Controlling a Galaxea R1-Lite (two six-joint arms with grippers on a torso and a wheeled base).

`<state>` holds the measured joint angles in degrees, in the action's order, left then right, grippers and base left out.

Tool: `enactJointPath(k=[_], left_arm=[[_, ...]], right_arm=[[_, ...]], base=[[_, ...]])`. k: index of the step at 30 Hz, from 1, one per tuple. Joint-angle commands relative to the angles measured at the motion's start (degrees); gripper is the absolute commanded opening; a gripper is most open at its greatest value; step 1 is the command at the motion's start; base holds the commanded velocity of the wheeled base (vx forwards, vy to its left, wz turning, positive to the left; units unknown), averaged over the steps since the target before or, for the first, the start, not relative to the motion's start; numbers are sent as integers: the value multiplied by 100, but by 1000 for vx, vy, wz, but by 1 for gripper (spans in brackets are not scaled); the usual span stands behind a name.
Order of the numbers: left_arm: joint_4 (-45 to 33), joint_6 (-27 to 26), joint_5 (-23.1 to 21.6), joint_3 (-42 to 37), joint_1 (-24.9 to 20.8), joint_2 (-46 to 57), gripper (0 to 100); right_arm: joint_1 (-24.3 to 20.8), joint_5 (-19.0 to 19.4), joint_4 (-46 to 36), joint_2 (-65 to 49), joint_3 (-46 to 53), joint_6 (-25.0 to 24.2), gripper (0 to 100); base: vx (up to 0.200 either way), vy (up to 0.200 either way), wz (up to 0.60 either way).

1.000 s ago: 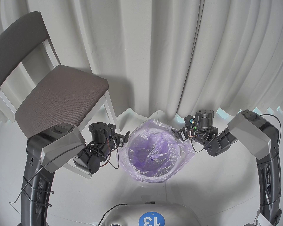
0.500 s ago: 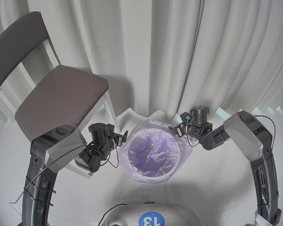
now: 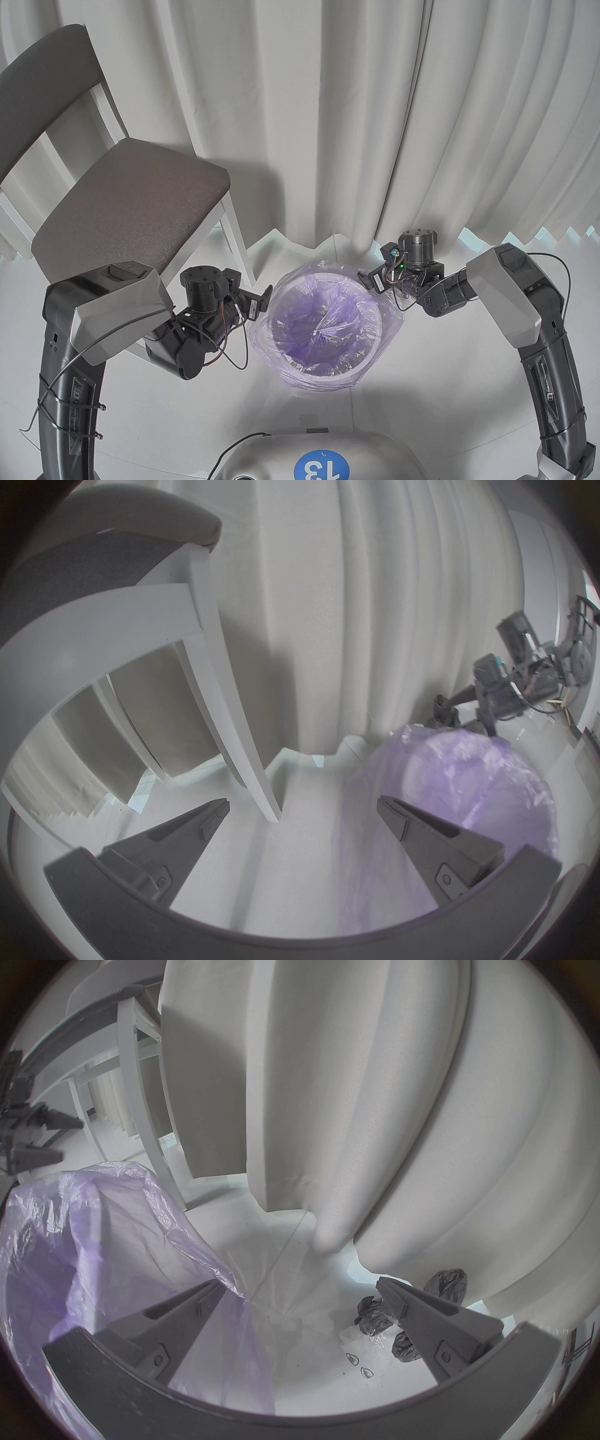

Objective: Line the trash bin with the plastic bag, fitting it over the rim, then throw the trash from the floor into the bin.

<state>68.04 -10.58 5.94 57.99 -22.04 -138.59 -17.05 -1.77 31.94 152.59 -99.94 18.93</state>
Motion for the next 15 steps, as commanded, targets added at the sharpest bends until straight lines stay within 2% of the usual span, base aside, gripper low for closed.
enactJointPath(k=[1,7,15], left_arm=[[263,3,-163,-1044,-99,526,100],[781,3,-295,-1659,-99,509,100],[1212,118,-312,-1897,-222,509,100]], right_arm=[[44,1,-21,87,-70,-21,100],[36,1,-21,60,-70,-12,100],[18,1,23,52,18,-21,100]], base=[[0,0,0],[0,0,0],[0,0,0]])
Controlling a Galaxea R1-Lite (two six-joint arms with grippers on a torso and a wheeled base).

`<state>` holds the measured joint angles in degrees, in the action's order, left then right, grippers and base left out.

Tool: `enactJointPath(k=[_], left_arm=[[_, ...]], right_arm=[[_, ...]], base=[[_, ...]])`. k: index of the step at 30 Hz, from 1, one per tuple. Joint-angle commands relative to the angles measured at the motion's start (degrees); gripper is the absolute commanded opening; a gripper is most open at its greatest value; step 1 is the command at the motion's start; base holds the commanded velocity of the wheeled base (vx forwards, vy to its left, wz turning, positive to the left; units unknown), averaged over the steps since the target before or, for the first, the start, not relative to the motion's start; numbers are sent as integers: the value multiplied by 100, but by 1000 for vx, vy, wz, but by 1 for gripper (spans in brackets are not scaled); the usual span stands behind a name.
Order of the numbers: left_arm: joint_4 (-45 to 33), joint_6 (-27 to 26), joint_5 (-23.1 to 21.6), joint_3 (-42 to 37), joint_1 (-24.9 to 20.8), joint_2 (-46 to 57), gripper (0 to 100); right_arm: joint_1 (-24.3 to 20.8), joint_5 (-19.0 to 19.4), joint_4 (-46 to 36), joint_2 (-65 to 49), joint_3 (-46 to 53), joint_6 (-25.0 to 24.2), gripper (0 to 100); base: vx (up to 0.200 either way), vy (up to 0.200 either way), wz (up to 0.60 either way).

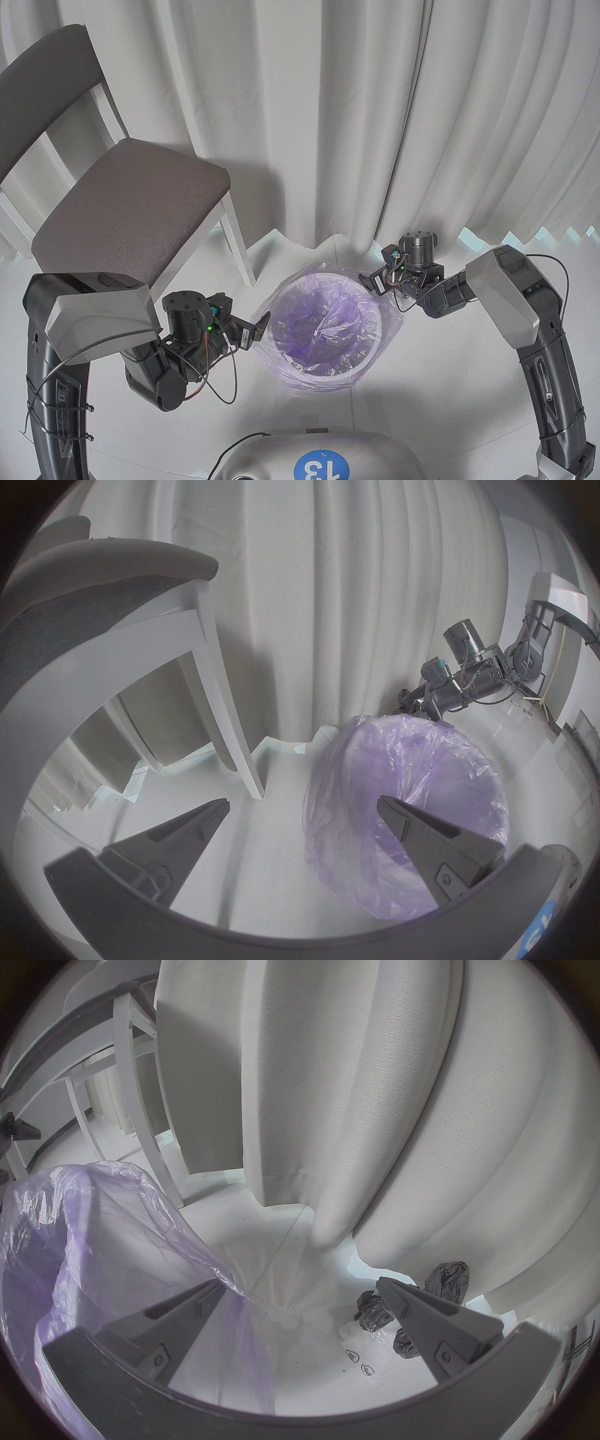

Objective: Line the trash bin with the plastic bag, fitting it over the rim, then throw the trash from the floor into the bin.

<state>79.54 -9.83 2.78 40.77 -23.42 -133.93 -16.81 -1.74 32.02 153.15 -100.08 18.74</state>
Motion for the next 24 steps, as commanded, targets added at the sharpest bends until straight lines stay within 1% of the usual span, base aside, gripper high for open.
enactJointPath(k=[1,5,9,14,19,24], left_arm=[[70,33,-5,-394,-145,42,100],[96,-2,-49,-596,-145,-143,100],[219,-11,-23,-526,-75,-336,100],[299,-19,-41,-464,188,-389,100],[536,-2,-49,-517,241,-389,100],[545,-19,-41,-447,276,-538,100]], right_arm=[[-15,-1,23,-22,94,-2,100],[-24,-10,58,-48,130,7,100],[-24,-10,76,-57,147,7,100],[2,-10,85,-66,165,7,100],[2,-10,93,-66,165,7,100],[2,-10,129,-57,235,7,100]], base=[[0,0,0],[0,0,0],[0,0,0],[0,0,0],[0,0,0],[0,0,0]])
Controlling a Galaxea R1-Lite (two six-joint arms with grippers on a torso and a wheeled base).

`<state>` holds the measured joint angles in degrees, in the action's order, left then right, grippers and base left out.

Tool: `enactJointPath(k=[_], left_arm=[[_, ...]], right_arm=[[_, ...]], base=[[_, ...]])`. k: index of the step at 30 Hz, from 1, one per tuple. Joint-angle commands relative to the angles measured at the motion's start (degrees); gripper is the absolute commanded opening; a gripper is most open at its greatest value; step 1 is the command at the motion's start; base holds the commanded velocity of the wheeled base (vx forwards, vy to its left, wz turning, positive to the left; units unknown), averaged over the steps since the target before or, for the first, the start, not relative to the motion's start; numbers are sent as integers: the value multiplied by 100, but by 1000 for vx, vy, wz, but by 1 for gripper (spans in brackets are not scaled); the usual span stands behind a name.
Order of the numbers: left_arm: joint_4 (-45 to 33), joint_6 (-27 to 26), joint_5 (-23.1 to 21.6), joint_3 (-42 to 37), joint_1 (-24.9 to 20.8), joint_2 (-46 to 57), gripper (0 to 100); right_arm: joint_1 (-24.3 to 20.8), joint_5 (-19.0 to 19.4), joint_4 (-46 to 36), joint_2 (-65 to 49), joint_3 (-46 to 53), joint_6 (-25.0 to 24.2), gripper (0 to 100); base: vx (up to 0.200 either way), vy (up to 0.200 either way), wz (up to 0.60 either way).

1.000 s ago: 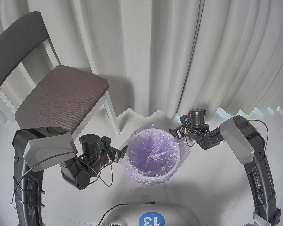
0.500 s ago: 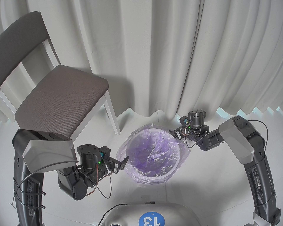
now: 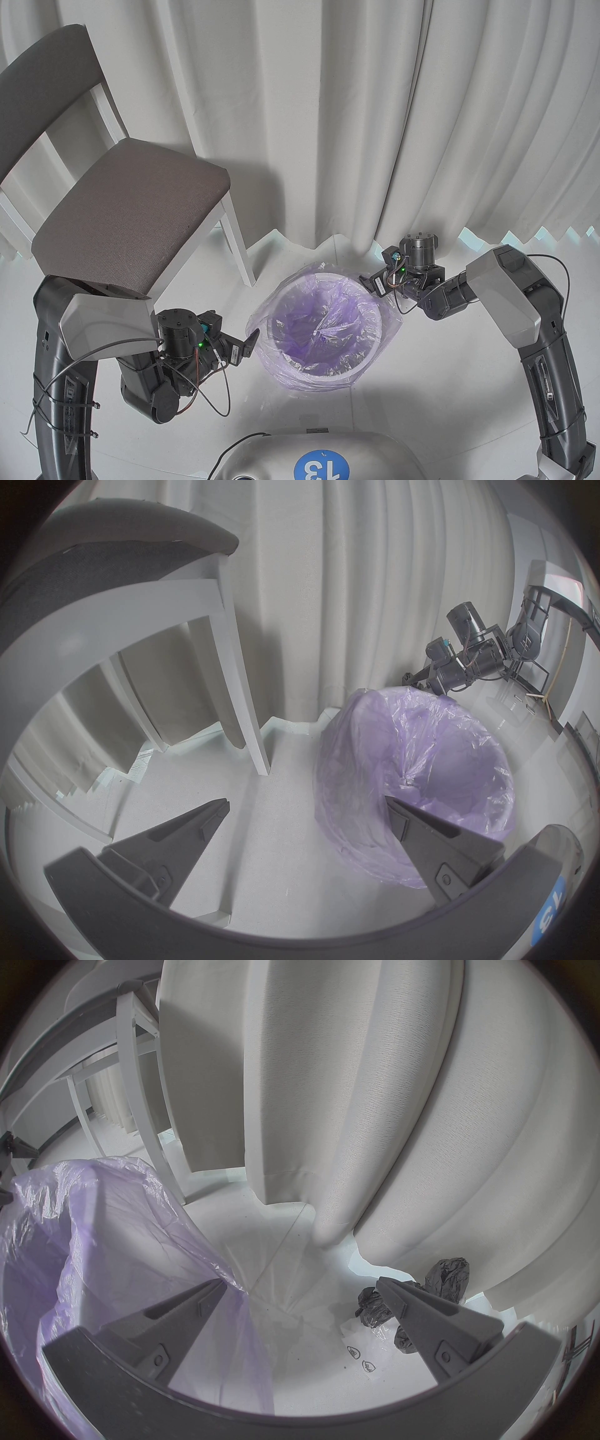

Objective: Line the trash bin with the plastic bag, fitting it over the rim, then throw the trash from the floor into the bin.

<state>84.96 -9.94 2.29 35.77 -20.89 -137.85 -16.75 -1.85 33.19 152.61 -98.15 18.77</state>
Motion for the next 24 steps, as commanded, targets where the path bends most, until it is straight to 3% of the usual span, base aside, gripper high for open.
enactJointPath(k=[1,24], left_arm=[[3,-8,8,53,24,-146,100],[-128,-131,61,967,226,-1332,100]], right_arm=[[-4,1,12,-4,41,4,100],[154,10,-15,524,-126,-181,100]], base=[[0,0,0],[0,0,0]])
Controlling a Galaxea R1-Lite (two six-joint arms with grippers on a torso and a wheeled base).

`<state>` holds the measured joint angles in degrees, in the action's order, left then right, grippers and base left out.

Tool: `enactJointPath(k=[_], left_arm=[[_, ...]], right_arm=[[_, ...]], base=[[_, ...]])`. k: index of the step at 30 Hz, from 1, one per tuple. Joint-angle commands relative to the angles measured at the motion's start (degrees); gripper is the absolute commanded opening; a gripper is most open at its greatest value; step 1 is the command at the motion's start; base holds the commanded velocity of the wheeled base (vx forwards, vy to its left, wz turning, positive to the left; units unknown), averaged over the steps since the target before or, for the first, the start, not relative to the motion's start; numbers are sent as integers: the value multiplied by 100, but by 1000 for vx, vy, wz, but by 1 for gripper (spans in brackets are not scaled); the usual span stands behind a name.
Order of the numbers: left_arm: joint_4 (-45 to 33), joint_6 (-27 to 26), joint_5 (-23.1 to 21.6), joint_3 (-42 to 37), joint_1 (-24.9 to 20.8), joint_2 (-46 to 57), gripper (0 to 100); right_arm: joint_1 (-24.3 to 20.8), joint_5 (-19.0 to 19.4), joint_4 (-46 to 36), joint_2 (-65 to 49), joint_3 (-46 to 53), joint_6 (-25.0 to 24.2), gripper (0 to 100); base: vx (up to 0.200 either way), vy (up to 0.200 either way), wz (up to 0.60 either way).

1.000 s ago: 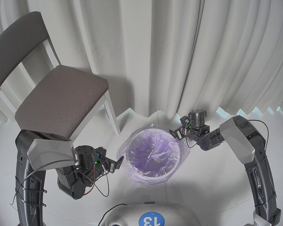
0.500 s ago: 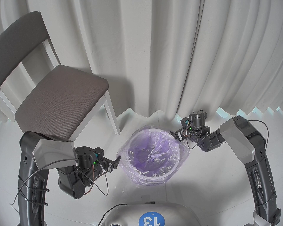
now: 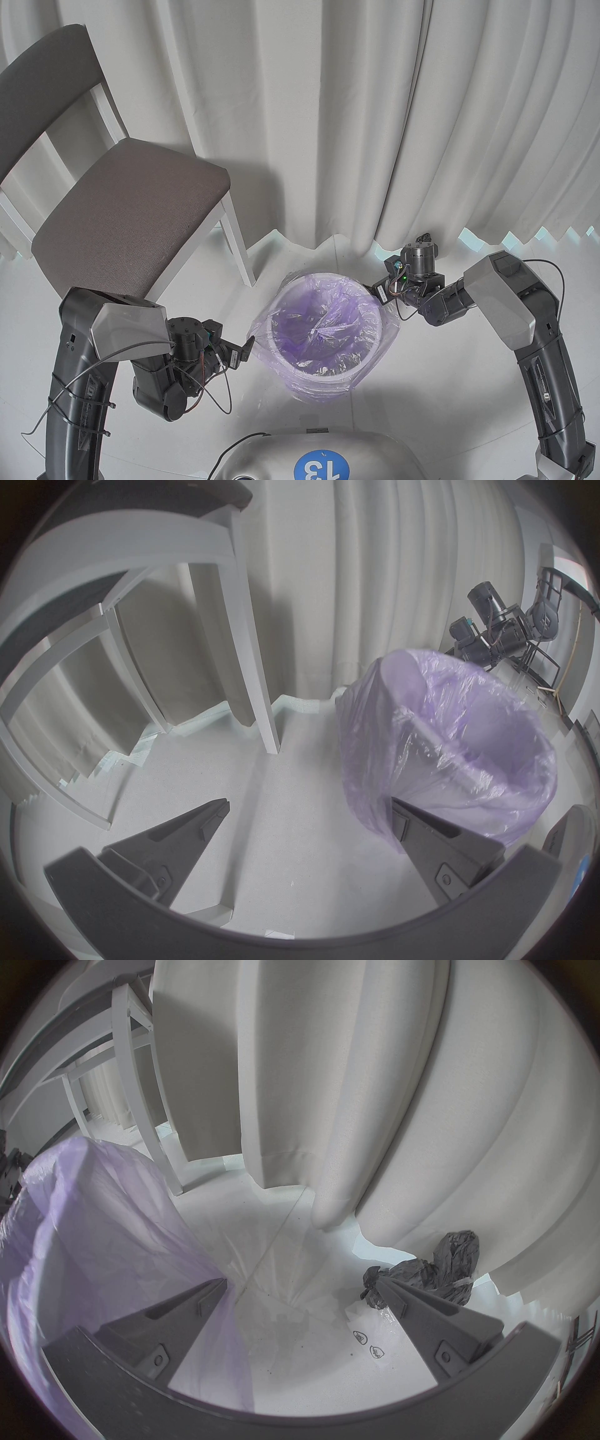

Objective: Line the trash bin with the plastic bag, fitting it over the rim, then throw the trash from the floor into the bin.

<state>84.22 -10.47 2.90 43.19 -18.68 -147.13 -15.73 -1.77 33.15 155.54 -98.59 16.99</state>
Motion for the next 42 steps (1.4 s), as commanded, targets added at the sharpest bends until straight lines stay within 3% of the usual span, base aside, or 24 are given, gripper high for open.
enactJointPath(k=[1,14,18,23,30,42], left_arm=[[-47,-113,-26,251,4,-440,100],[33,-113,-70,374,-22,-457,100],[578,-78,-79,40,-40,-369,100],[578,72,-352,-311,-48,-141,100],[578,203,-422,-382,-154,9,100],[578,239,-360,-496,-189,-9,100]], right_arm=[[61,1,-10,258,-99,-3,100],[70,-17,43,258,6,-258,100],[114,-25,368,-393,832,-319,100],[228,-25,860,-1210,2230,-319,100],[298,-96,2381,-1658,3873,-328,100],[228,-78,3585,-1869,5288,-443,100]], base=[[0,0,0],[0,0,0],[0,0,0],[0,0,0],[0,0,0],[0,0,0]])
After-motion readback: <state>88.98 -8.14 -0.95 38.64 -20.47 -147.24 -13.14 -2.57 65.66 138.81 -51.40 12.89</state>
